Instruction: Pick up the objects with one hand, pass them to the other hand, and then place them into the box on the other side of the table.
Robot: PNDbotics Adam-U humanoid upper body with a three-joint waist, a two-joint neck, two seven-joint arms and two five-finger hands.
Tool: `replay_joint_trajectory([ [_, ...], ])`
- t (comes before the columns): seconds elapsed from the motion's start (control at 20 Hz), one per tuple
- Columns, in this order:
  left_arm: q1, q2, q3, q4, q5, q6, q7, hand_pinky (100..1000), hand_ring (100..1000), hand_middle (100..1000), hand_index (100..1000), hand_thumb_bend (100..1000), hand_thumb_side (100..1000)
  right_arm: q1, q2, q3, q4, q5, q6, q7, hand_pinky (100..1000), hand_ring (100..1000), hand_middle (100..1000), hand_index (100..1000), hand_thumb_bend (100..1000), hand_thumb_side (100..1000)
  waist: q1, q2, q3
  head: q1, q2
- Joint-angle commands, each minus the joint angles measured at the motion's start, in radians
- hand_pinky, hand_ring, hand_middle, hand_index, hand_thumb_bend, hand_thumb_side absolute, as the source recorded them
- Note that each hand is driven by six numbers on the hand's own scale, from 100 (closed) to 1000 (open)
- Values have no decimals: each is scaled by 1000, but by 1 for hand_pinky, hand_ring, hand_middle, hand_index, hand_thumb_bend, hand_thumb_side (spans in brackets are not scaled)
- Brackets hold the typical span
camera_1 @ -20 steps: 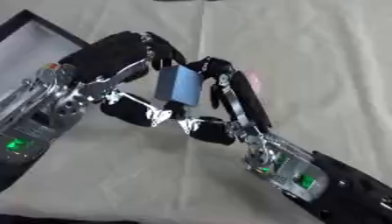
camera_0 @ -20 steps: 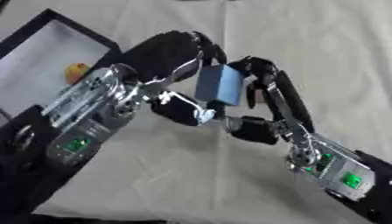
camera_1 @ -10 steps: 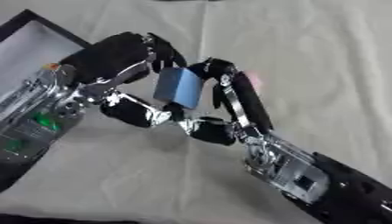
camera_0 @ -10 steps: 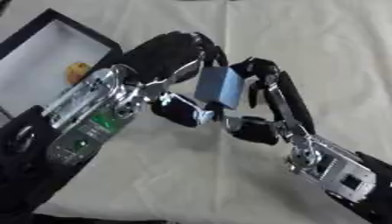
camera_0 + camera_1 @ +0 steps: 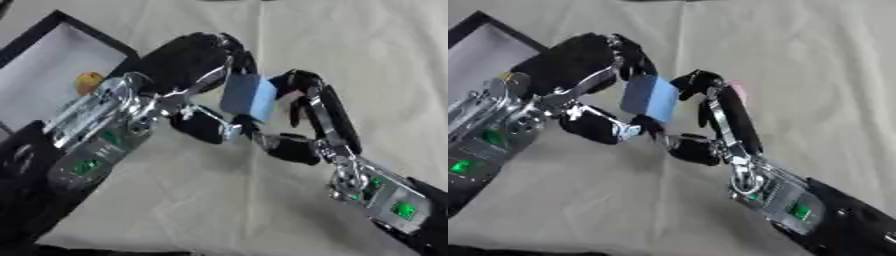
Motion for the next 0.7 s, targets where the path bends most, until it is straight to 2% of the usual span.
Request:
replay_joint_trajectory([
  [0.05, -17, 18, 18, -17, -7, 1, 1, 758, 553, 368, 407, 100, 153, -6, -20, -10, -10, -11, 13, -18, 196, 588, 569, 454, 552, 100, 1, -7, 0, 3, -12],
  [0.7, -20, 50, 39, -46, 8, 11, -5, 755, 551, 364, 401, 100, 144, 10, -34, -23, -10, 15, 32, -55, 208, 595, 575, 462, 562, 100, 6, -13, -5, 1, -12],
])
